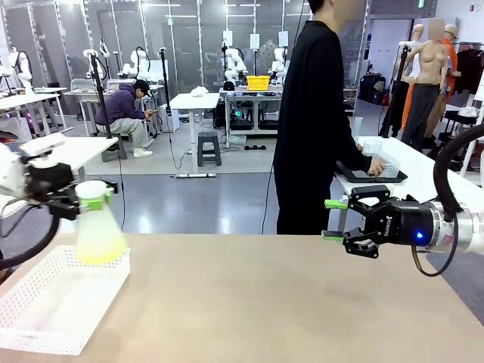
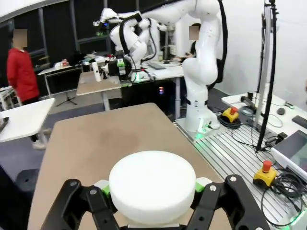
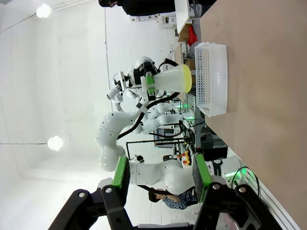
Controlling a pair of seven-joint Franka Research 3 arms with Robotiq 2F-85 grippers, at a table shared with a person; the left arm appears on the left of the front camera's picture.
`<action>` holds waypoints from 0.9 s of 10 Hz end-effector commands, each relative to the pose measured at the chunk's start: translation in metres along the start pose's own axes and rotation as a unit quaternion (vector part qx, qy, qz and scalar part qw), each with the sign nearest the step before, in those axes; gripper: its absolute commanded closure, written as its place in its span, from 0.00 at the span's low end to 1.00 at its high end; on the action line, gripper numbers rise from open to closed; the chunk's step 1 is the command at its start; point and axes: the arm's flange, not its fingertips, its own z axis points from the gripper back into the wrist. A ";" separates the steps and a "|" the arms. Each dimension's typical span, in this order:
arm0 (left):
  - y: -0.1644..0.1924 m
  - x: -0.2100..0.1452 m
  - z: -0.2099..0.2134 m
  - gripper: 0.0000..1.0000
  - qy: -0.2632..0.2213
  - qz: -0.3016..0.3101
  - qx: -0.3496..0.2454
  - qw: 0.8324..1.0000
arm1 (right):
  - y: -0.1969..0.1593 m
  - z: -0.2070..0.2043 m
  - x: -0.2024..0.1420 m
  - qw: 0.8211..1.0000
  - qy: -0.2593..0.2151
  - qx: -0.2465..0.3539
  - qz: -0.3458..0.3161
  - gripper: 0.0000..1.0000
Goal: Prepare the solutions needed for the experiment.
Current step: When the human places the Big flask in the center of the table, pick up the Big flask and place it in the left Organizing basket.
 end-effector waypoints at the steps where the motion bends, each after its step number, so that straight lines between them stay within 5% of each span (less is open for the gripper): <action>1: -0.038 -0.003 0.018 0.90 -0.030 -0.020 0.034 0.999 | 0.000 -0.002 -0.005 1.000 -0.003 0.008 0.001 0.33; 5: -0.070 -0.042 0.060 0.90 -0.074 -0.012 0.091 0.993 | 0.000 -0.002 -0.005 1.000 -0.003 0.008 0.001 0.33; 9: -0.067 -0.075 0.076 0.90 -0.055 0.007 0.120 0.991 | 0.000 -0.002 -0.005 1.000 -0.003 0.008 0.001 0.33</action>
